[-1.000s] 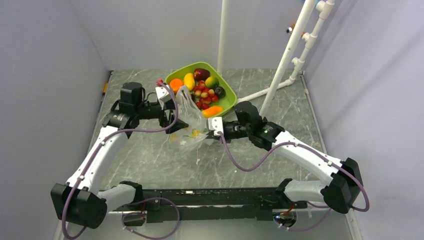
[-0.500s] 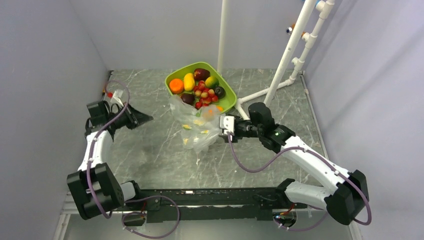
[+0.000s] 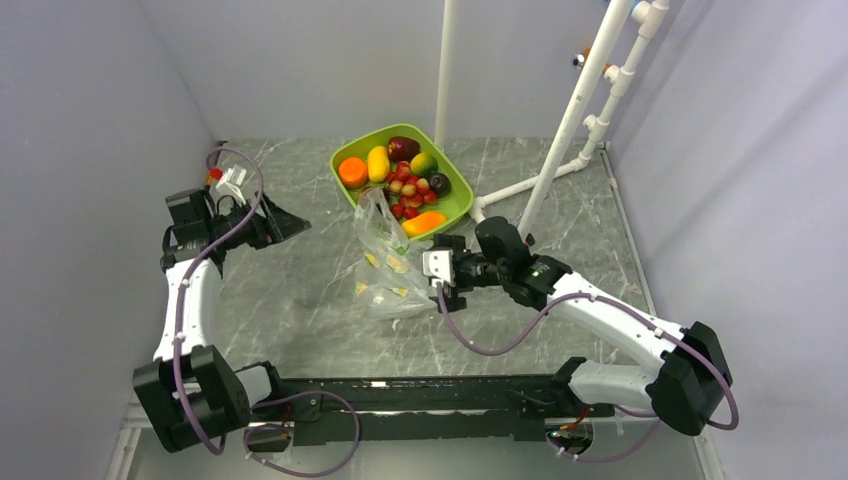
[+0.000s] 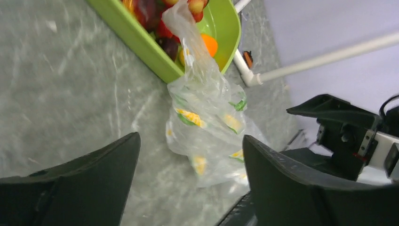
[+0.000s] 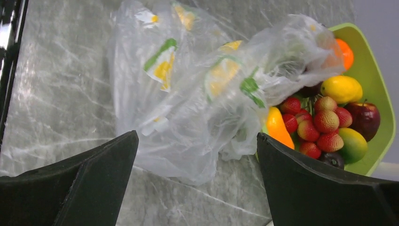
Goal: Place the fake fruits into the plastic bag and tie a complex knot
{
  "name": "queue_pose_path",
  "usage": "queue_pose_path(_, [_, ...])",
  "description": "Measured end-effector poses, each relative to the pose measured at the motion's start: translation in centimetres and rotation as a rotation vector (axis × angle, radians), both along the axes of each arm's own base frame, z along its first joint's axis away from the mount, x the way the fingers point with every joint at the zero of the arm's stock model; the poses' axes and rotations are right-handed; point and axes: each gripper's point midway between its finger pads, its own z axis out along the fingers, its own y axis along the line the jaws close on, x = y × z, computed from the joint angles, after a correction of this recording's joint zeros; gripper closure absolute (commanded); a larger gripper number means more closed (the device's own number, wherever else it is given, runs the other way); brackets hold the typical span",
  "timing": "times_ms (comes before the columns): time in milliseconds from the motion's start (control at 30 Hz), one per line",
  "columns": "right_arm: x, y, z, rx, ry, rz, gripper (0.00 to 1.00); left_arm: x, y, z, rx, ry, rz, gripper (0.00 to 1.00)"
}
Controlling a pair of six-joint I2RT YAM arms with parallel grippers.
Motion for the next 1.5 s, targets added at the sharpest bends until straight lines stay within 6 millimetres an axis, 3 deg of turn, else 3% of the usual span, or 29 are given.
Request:
queue_pose_path(133, [-1.5, 0.4, -2.1, -0.041, -0.026, 0.077, 0.0, -0.3, 0.0, 2.3, 0.149, -0.21, -0.096, 0.01])
queue_pose_path(333, [-3.7, 4.3, -4.5, -0.06, -0.073, 0.209, 0.03, -1.1, 0.1, 0.9, 0.314, -0.345, -0.229, 0.01])
queue_pose_path(500, [-2.8, 4.7, -7.6, -0.12, -0.056, 0.199, 0.01, -2.8, -0.1, 1.2, 0.484, -0.552, -0.366, 0.01])
queue_pose_path(600, [-3.2, 4.5, -7.6, -0.12, -0.036, 0.209, 0.0, -4.1, -0.6, 1.4, 0.567, -0.658, -0.447, 0.01])
queue_pose_path(733, [-4.4, 4.7, -5.8, -0.083, -0.022, 0.235, 0.0, -5.1, -0.9, 0.5, 0.605, -0.701, -0.522, 0.01])
queue_pose_path(867, [-5.8, 6.2, -4.8, -0.053, -0.105, 0.257, 0.01, -5.3, -1.0, 0.4, 0.614, -0.723, -0.537, 0.01])
queue_pose_path(933, [-5.6, 6.8, -6.3, -0.073, -0.13, 0.239, 0.07, -5.5, -1.3, 0.5, 0.625, -0.743, -0.55, 0.0])
queue_pose_path(1000, [-3.9, 6.9, -8.7, -0.128, -0.142, 0.17, 0.23, -6.0, -1.6, 0.4, 0.647, -0.78, -0.583, 0.01])
queue_pose_path(1133, [-0.4, 6.1, -11.2, -0.195, -0.1, 0.027, 0.65, -8.3, -2.5, -0.6, 0.72, -0.888, -0.685, 0.01])
queue_pose_path(1167, [0.3, 6.0, -10.7, -0.185, -0.07, -0.008, 0.73, -8.9, -2.7, -1.1, 0.735, -0.911, -0.705, 0.01])
queue_pose_path(1233, [1.6, 6.6, -8.4, -0.115, -0.002, -0.053, 1.0, -10.2, -3.2, -2.0, 0.752, -0.95, -0.745, 0.0])
queue_pose_path(1367, [2.5, 7.8, -1.2, 0.082, 0.128, -0.056, 1.0, -11.5, -4.9, -2.4, 0.778, -1.07, -0.818, 0.0])
queue_pose_path(1500, [0.8, 8.4, 5.5, 0.216, 0.222, 0.024, 1.0, -11.1, -6.8, -1.0, 0.798, -1.205, -0.816, 0.0])
